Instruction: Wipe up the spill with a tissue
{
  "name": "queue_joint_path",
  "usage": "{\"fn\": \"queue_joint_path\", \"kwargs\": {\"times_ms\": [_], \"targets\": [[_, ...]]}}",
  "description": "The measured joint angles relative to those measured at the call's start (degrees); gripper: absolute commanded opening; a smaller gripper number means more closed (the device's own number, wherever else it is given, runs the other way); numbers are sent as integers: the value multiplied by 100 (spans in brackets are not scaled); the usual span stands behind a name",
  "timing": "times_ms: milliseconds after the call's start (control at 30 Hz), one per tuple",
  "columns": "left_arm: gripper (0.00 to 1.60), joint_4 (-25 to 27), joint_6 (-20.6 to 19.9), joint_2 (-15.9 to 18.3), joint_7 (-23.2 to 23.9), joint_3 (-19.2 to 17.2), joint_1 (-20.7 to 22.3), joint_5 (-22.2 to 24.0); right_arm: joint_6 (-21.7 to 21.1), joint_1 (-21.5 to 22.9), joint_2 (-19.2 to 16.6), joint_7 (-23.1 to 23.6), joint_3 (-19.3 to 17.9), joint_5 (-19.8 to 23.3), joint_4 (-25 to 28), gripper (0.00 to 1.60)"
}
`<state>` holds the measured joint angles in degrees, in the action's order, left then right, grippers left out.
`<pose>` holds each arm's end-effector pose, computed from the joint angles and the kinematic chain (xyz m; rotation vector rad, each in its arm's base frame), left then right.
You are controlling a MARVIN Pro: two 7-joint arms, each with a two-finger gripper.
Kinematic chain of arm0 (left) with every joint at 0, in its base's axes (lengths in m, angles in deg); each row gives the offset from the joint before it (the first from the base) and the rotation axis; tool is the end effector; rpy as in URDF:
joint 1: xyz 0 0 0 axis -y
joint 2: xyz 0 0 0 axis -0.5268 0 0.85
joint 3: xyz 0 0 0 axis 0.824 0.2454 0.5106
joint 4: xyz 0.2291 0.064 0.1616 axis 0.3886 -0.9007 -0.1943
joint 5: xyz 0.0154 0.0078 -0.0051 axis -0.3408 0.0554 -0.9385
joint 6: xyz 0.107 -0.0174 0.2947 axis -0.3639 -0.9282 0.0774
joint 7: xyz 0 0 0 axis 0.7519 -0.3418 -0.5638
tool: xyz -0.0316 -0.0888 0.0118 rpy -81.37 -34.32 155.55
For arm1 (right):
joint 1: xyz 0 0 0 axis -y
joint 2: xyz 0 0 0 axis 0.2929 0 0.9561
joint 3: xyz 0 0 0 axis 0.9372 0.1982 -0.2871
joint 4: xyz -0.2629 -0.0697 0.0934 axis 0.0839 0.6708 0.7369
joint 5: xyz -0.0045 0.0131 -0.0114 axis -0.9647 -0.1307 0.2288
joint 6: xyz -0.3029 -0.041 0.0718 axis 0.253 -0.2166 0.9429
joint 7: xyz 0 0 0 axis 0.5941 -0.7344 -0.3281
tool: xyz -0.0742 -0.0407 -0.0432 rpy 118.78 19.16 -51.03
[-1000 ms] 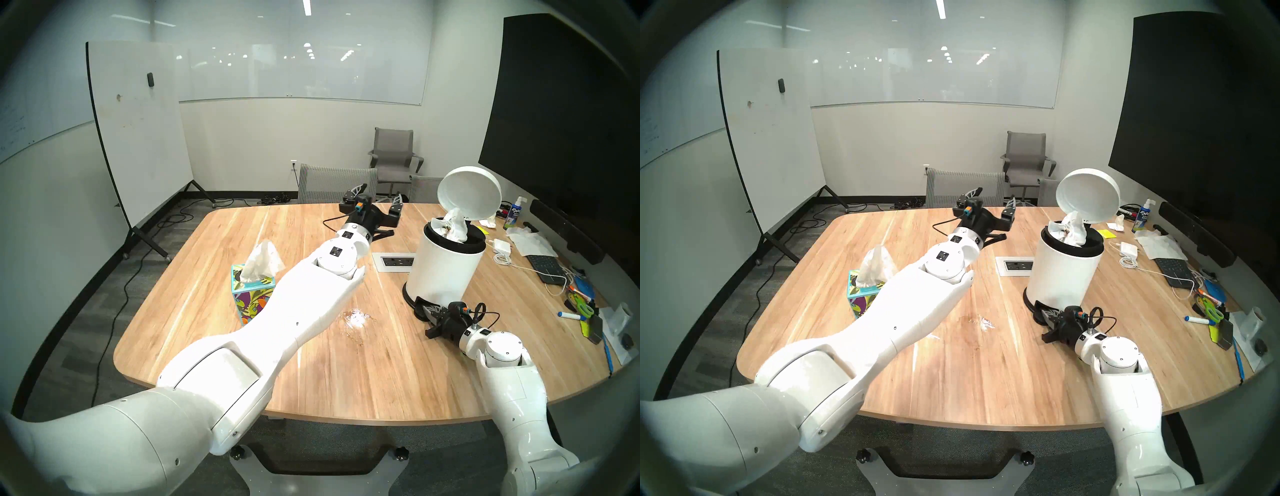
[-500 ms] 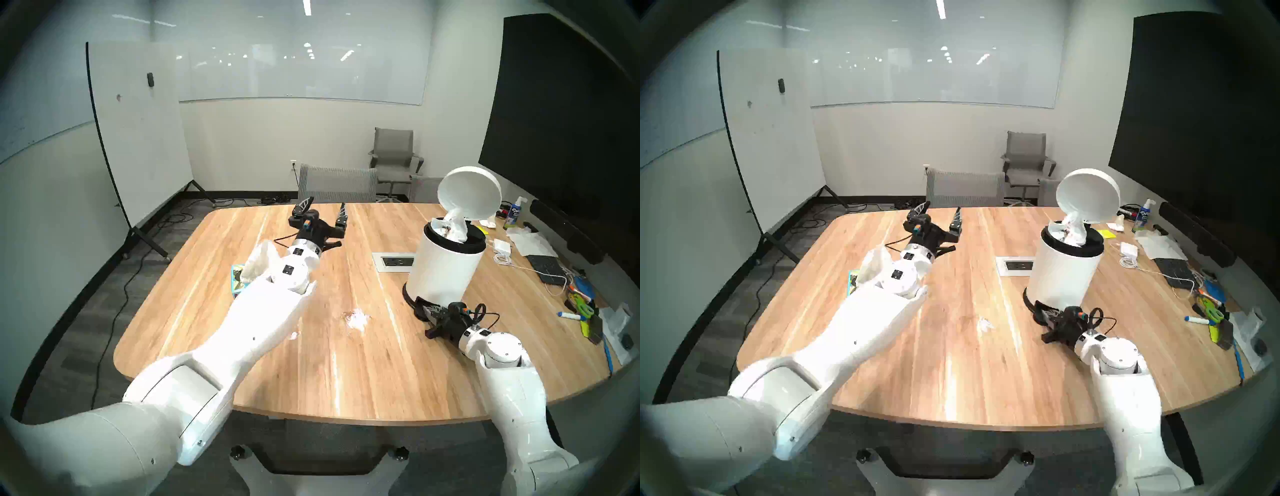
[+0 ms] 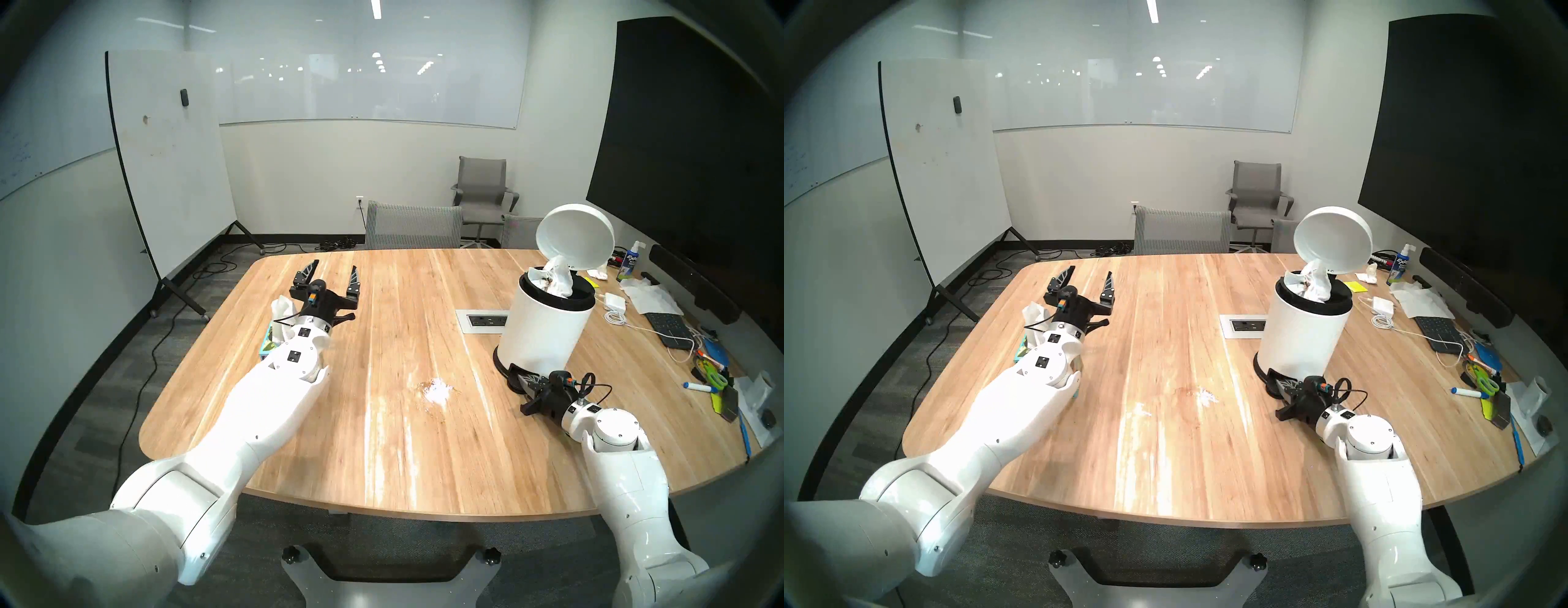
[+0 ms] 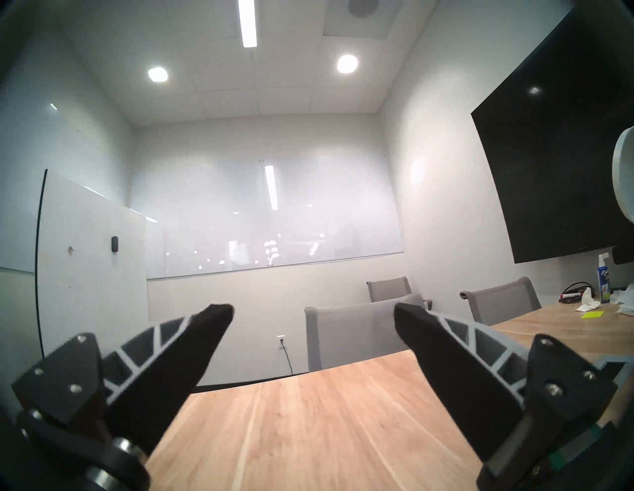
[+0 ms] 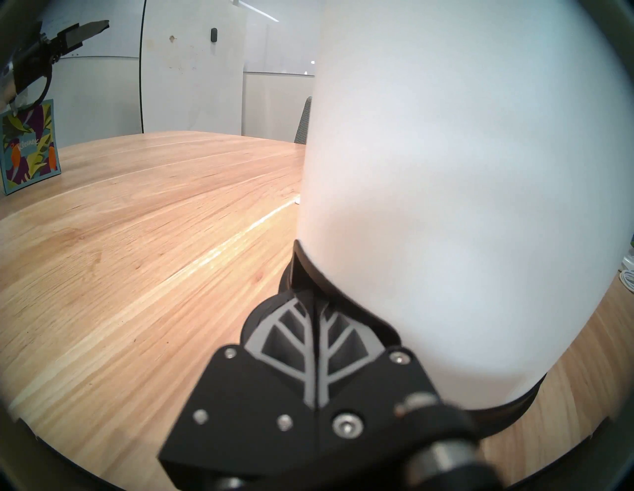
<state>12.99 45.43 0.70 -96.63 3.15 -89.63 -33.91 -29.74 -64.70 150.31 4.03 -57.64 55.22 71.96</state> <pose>0.5532 0.0069 -0.2547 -1.7007 0.2303 -2.5962 0.4326 -0.1560 -0.3681 -2.3332 -0.6027 -1.8243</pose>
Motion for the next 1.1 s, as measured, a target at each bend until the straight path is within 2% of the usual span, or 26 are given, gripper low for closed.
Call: {"fn": "queue_joint_path", "kwargs": {"times_ms": [233,500,1100], "targets": [[160,189,345,417,-116,-265,-265,-92,23,-8,7,-19,0,1,0,0],[160,483,746,741,-176,-407,-569,-217,48,-17,14,-40,-1,3,0,0],[160,1662,1998,1434,-235,-654,-1507,-644,93,-30,23,-61,-1,4,-5,0]]}}
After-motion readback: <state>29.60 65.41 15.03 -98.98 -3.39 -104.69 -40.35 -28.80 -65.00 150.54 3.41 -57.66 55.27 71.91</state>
